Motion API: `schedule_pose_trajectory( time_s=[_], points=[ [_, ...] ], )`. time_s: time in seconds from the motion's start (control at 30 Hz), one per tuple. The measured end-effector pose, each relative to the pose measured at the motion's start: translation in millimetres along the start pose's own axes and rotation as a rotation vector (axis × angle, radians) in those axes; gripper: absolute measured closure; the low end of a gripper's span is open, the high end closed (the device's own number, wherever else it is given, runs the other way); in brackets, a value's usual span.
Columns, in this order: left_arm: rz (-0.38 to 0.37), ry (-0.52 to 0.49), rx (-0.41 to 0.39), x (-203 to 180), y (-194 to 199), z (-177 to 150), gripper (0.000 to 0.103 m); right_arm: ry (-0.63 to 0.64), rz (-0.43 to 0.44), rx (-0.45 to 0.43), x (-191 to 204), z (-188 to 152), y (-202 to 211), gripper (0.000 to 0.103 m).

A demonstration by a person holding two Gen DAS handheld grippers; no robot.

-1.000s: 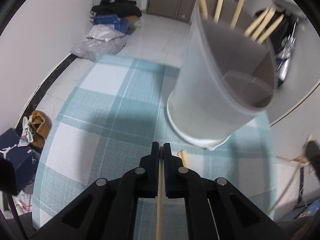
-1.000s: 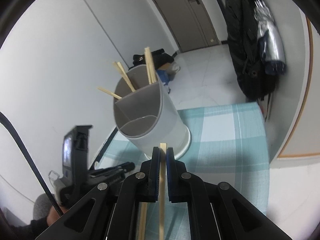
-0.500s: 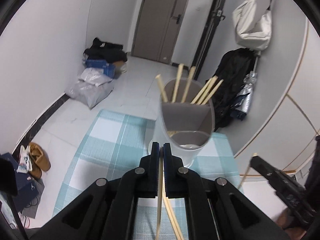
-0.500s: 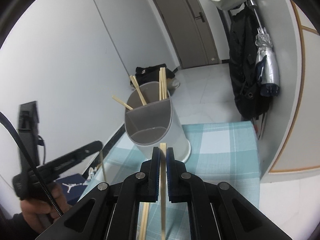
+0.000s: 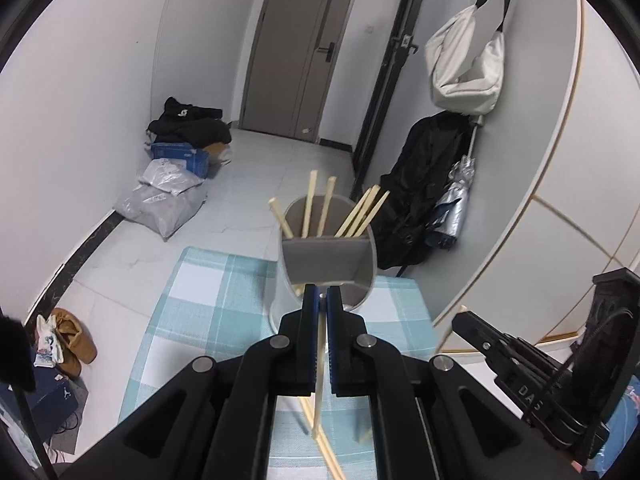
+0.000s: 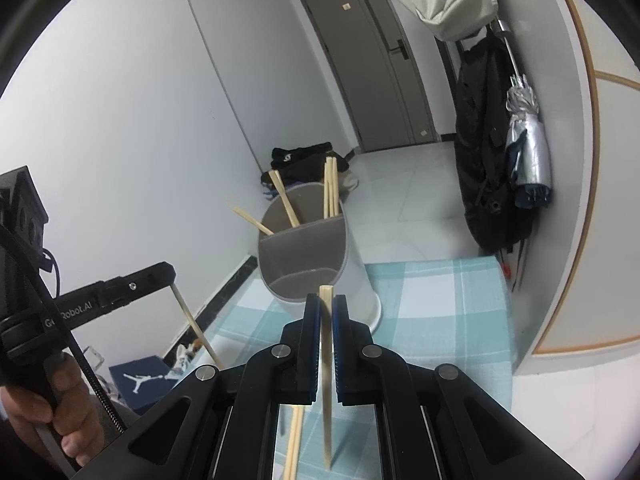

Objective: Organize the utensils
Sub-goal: 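Carry both held chopsticks up over the white holder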

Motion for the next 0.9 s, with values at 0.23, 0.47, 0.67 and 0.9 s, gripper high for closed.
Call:
schedule_pose_trajectory(
  time_s=[0.23,0.47,0.67,0.9],
  points=[
    [-0.065,-0.014,-0.055,-20,20,32,0.102,0.008,0.024,-0.078,7,33,19,0.098],
    [-0.101,0.007,-0.077,-24,24,68,0.102,0.019,0.045,-0.135,16,74,32,0.098],
    [-0.127,0.034,-0.118,-23,23,103,0.102,0.053,0.057,-0.176,26,116,34,0.098],
    [-0.129,0.039,-0.159,-10,9,137,0.102,0.084,0.076,-0.209,38,162,21,0.098]
  ],
)
Point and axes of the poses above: each gripper's, at about its wrist camera, not at the fingertips, and y roughly against the way its jaws point, x to its left, z to its top, the point moved 7 cm from there along -y, roughly the way its jaws point, and after that the axes turned 8 degrees about -z, right-handed, at the moved point
